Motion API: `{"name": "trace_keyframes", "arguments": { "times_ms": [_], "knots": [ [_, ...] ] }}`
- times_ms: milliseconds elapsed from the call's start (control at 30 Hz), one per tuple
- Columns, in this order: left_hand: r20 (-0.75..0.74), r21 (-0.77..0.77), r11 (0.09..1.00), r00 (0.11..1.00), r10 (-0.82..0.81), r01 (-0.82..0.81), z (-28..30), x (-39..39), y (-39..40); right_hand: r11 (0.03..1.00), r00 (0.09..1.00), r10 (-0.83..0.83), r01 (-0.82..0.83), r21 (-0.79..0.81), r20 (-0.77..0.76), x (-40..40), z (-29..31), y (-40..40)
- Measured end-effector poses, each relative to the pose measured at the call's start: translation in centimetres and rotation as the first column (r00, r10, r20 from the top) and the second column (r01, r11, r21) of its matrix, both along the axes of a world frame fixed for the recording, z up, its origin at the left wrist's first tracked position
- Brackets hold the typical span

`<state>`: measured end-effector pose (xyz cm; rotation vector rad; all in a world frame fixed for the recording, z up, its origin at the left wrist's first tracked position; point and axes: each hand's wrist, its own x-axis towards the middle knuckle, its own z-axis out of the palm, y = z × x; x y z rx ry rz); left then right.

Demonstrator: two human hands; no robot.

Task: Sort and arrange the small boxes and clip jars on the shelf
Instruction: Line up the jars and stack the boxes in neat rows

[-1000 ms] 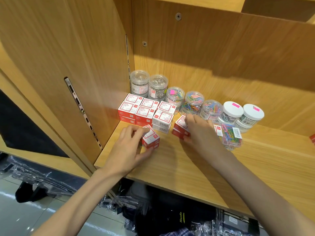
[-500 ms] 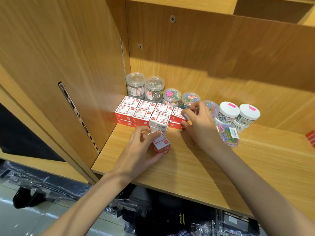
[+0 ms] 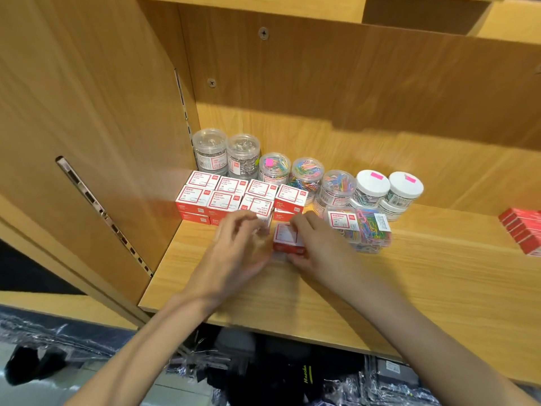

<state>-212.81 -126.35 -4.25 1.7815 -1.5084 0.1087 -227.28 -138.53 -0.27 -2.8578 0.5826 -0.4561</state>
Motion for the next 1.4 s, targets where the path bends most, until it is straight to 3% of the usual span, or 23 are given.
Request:
{"name": "trace_keyframes", "arguments": {
  "times_ms": [100, 200, 367, 567, 767, 933, 1067, 1167, 1300, 1400],
  "knots": [
    [0.198, 0.002, 0.992, 0.973, 0.120, -0.123, 0.8, 1.7, -0.6, 0.989, 0.996, -0.084, 0.087, -0.117, 0.031, 0.8, -0.5, -0.7],
    [0.322, 0.103, 0.988, 0.944, 0.073, -0.112, 1.0, 3.3, -1.4, 0.964, 0.987, -0.150, 0.158, -0.216, 0.052, 1.6, -0.5, -1.3],
    [0.334, 0.163, 0.985, 0.943, -0.008, -0.049, 1.3, 5.1, -1.8, 0.943, 0.986, -0.145, 0.163, -0.291, 0.080, 1.7, -1.0, -2.2],
    [0.423, 0.075, 0.995, 0.906, 0.026, -0.064, 1.6, 4.3, -2.3, 0.940, 0.979, -0.191, 0.204, -0.275, 0.073, 2.2, -1.5, -2.4],
    [0.451, 0.061, 0.996, 0.892, 0.029, -0.064, 1.3, 4.5, -2.1, 0.969, 0.979, -0.107, 0.142, -0.201, 0.176, 0.4, -0.6, -2.6],
    [0.491, 0.104, 0.994, 0.871, -0.013, -0.044, 2.2, 4.4, -2.1, 0.962, 0.976, -0.063, 0.115, -0.249, 0.210, 0.5, -0.7, -1.6],
    [0.468, 0.129, 0.992, 0.882, -0.056, -0.005, 2.5, 3.8, -1.5, 0.957, 0.986, -0.112, 0.141, -0.252, 0.127, 0.9, -1.4, -2.1],
    [0.409, 0.158, 0.987, 0.908, -0.089, 0.025, 3.0, 3.7, -0.8, 0.974, 0.969, -0.053, 0.104, -0.201, 0.242, 0.5, -1.0, -1.3],
    [0.320, 0.269, 0.962, 0.936, -0.144, 0.056, 3.6, 3.8, 0.4, 0.992, 0.953, 0.123, -0.124, -0.014, 0.276, 0.7, -1.5, 1.3],
    [0.205, 0.293, 0.952, 0.968, -0.147, 0.082, 3.7, 4.1, 1.3, 0.981, 0.975, 0.095, -0.126, 0.145, 0.203, 2.2, -1.8, 2.2]
  ]
}}
